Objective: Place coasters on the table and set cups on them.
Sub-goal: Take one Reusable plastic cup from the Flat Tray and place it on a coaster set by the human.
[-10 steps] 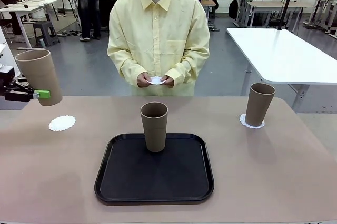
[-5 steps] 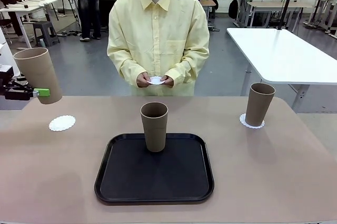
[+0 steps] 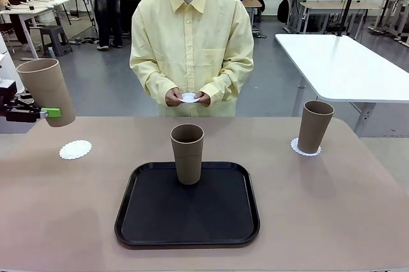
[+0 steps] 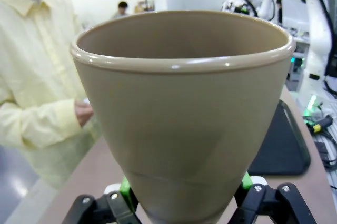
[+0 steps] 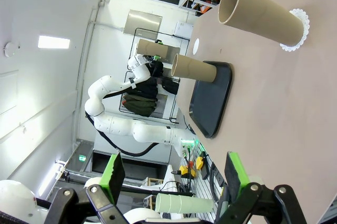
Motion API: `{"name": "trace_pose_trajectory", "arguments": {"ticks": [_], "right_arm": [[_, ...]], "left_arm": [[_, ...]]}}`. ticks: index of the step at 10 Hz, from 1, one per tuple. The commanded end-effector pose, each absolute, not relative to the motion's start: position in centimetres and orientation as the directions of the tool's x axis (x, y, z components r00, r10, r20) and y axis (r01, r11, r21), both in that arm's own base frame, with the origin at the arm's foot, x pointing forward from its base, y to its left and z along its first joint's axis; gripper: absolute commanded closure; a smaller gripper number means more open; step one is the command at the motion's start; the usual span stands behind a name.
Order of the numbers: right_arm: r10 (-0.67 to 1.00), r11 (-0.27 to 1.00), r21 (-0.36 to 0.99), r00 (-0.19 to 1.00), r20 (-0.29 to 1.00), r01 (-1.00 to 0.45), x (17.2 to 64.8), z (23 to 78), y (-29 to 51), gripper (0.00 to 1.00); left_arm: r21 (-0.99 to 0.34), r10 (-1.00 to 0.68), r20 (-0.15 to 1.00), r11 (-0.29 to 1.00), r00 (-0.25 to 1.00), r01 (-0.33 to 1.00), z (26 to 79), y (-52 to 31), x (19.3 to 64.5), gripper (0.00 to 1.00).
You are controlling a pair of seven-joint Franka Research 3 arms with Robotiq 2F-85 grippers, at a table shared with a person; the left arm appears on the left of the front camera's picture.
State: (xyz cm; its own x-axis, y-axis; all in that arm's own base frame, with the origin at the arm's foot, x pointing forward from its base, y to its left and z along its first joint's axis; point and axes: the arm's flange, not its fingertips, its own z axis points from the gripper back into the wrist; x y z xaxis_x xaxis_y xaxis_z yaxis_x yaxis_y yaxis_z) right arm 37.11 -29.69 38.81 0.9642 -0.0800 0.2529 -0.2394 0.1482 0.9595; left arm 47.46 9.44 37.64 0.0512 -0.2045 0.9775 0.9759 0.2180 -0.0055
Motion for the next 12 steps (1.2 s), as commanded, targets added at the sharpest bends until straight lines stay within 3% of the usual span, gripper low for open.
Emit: {"name": "trace_pose_trajectory", "arguments": {"ticks": [1,6,12], "right_arm": [[-0.083,0.154,0.963,0.968,0.237,-0.223,37.2,38.8,-29.7,0.00],[-0.083,0.154,0.963,0.968,0.237,-0.223,37.2,38.8,-29.7,0.00],[-0.083,0.154,0.963,0.968,0.237,-0.223,37.2,38.8,-29.7,0.00]], "left_arm": [[0.016,-0.242,0.970,0.200,0.034,0.980,36.4,10.7,49.6,0.19],[0.009,-0.286,0.957,0.213,0.054,0.977,31.6,13.5,53.8,0.19],[0.004,-0.237,0.971,0.175,0.039,0.985,26.1,14.2,55.6,0.19]]}}
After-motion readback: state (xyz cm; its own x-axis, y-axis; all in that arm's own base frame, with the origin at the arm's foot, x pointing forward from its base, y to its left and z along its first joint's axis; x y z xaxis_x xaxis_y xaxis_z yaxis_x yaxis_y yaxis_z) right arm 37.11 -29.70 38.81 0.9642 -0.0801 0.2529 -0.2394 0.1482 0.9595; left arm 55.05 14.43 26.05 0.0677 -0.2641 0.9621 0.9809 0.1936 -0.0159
